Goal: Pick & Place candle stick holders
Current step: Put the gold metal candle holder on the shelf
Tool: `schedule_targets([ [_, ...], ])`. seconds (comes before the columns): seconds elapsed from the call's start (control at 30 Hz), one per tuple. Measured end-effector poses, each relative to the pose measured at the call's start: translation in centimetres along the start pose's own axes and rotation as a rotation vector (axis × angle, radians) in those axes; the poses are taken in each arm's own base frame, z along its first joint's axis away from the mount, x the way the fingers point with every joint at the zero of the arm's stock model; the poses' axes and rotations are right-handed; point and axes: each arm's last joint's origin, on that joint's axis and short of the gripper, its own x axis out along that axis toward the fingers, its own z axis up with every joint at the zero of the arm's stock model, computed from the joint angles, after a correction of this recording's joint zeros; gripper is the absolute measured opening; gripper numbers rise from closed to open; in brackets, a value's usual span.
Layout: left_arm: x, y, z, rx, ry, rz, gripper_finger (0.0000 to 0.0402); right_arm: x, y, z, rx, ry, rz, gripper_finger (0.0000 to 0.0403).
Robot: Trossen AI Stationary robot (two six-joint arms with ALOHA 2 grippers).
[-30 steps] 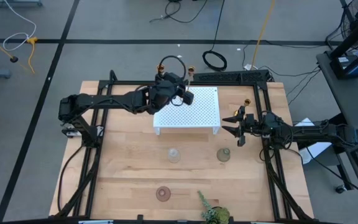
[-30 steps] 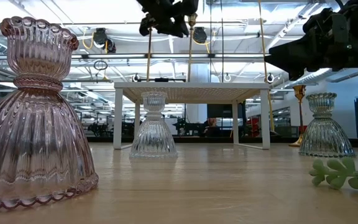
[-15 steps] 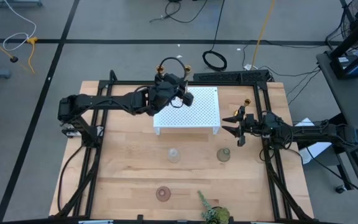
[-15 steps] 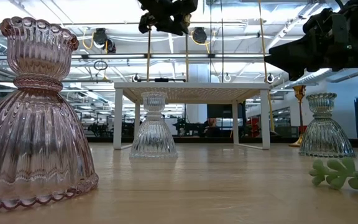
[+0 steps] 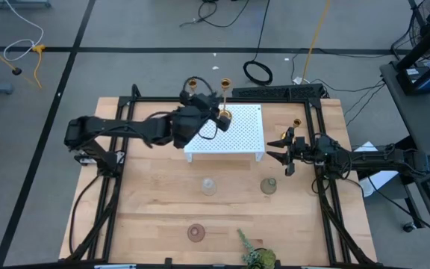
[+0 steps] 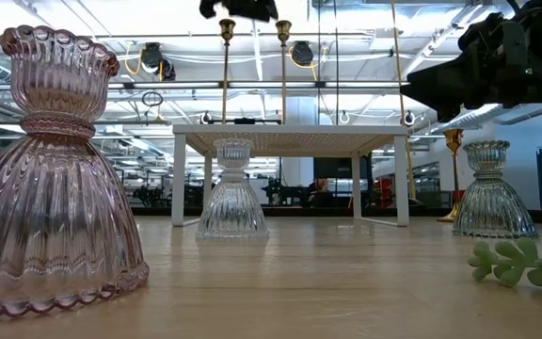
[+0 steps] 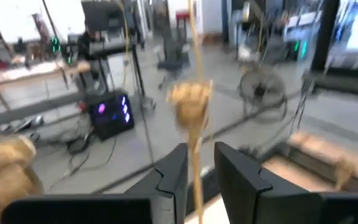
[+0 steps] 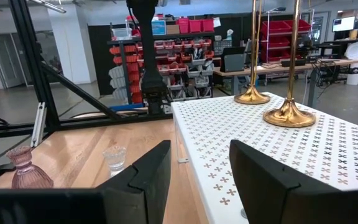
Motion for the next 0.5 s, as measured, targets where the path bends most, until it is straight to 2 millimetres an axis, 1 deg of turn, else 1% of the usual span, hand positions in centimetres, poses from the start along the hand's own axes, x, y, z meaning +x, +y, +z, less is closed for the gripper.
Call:
schedule_targets([
  [0.17,-0.6,-0.1,1.8,-0.006,-0.12,-0.017,0.0085,0.0,0.0,0.0,0.0,0.003,0.0,0.0155],
  [0.3,-0.9,0.1,2.4,0.023,-0.149,-0.02,0.0085,0.0,0.0,-0.1,0.0,0.006,0.0,0.0155],
  [0.43,-2.1,-0.3,2.8,0.094,-0.158,-0.049,0.0085,0.0,0.0,-0.1,-0.023,0.005,0.004,0.0155],
  [0.5,-3.4,-0.3,3.3,0.15,-0.16,-0.078,0.0085,0.0,0.0,0.0,-0.03,0.005,0.015,0.0155],
])
